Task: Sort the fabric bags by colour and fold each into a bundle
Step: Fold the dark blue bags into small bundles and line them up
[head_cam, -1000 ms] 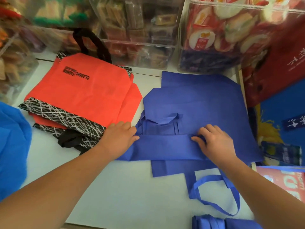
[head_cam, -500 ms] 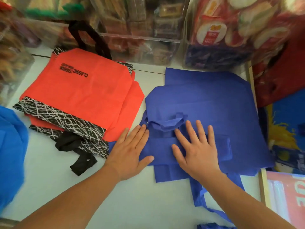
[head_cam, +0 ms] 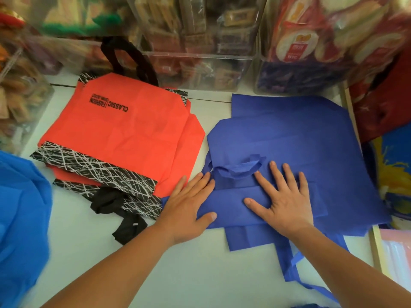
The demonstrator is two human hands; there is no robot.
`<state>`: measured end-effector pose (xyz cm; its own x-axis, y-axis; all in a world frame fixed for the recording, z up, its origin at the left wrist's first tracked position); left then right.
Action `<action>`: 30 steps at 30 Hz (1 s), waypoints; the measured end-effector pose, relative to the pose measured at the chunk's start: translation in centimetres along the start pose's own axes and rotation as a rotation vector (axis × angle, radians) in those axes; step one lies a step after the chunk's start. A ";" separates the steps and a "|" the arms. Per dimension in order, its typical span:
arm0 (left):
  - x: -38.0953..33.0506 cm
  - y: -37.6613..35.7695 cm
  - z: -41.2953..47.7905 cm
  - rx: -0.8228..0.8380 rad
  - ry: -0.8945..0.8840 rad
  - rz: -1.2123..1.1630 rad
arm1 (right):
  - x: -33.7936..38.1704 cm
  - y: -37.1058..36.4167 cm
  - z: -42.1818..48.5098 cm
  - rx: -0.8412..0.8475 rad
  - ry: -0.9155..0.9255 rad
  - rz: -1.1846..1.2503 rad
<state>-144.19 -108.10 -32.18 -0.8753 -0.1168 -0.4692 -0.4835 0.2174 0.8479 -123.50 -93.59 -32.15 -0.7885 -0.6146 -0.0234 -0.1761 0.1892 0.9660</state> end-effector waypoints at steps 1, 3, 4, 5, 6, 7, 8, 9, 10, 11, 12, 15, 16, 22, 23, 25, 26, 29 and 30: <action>0.5 0.2 -0.3 0.015 0.023 -0.068 | 0.2 -0.1 0.0 0.012 0.002 -0.008; 1.4 1.2 -1.3 -0.067 0.063 -0.135 | 0.5 0.1 -0.2 0.001 -0.001 -0.014; 1.4 1.8 -1.9 -0.133 0.072 -0.092 | 0.6 0.5 -0.3 -0.020 -0.012 -0.030; 1.2 2.2 -2.4 -0.187 0.075 -0.008 | 0.8 1.2 -0.7 -0.058 -0.021 -0.051; 0.7 2.4 -2.8 -0.221 0.083 0.081 | 1.3 2.0 -1.2 -0.122 -0.021 -0.062; 0.3 2.4 -3.2 -0.242 0.096 0.142 | 2.1 2.9 -2.1 -0.212 -0.004 -0.051; -0.1 2.3 -3.4 -0.249 0.115 0.171 | 3.3 3.7 -3.1 -0.312 0.024 -0.020; -0.4 2.2 -3.6 -0.239 0.148 0.173 | 4.6 4.1 -4.3 -0.384 0.041 0.031; -0.6 2.0 -3.6 -0.210 0.196 0.159 | 5.8 4.2 -5.4 -0.428 0.042 0.096; -0.6 1.6 -3.7 -0.156 0.255 0.143 | 6.9 3.8 -6.2 -0.440 0.030 0.173; -0.6 1.2 -3.8 -0.083 0.317 0.126 | 7.7 3.1 -6.9 -0.427 0.013 0.252; -1.1 0.2 -5.1 0.035 0.416 -0.059 | 8.5 0.8 -7.3 -0.293 0.019 0.474; -1.4 -0.1 -5.8 0.050 0.425 -0.139 | 8.3 0.6 -7.3 -0.265 0.046 0.555; -3.4 -1.4 -10.5 0.090 0.532 -0.697 | 9.5 3.8 -12.7 -0.358 0.396 0.507; -4.1 -1.4 -11.0 0.118 0.572 -0.849 | 10.1 3.4 -13.9 -0.290 0.432 0.519; -5.9 -1.3 -11.4 0.180 0.627 -1.145 | 10.6 2.2 -15.0 -0.169 0.436 0.538; -6.7 -0.8 -11.4 0.199 0.639 -1.183 | 10.4 1.9 -15.0 -0.133 0.427 0.561; -6.5 1.0 -11.0 0.106 0.609 -0.925 | 8.9 2.7 -13.8 -0.012 0.358 0.765; -6.0 1.8 -10.9 0.006 0.569 -0.829 | 8.5 3.2 -13.5 0.063 0.298 0.879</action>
<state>-139.84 -117.61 -25.11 -0.1348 -0.6790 -0.7217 -0.9423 -0.1375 0.3053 -122.85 -108.55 -25.78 -0.4714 -0.4004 0.7858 0.3741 0.7161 0.5893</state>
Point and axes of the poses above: each hand's wrist, its own z-axis towards the middle knuckle, its own y-axis out of the back of the hand, x = y × z, the point moved 7 cm from there along z, towards the middle knuckle, and after that the axes turned 3 degrees about x, right-handed, at the moved point
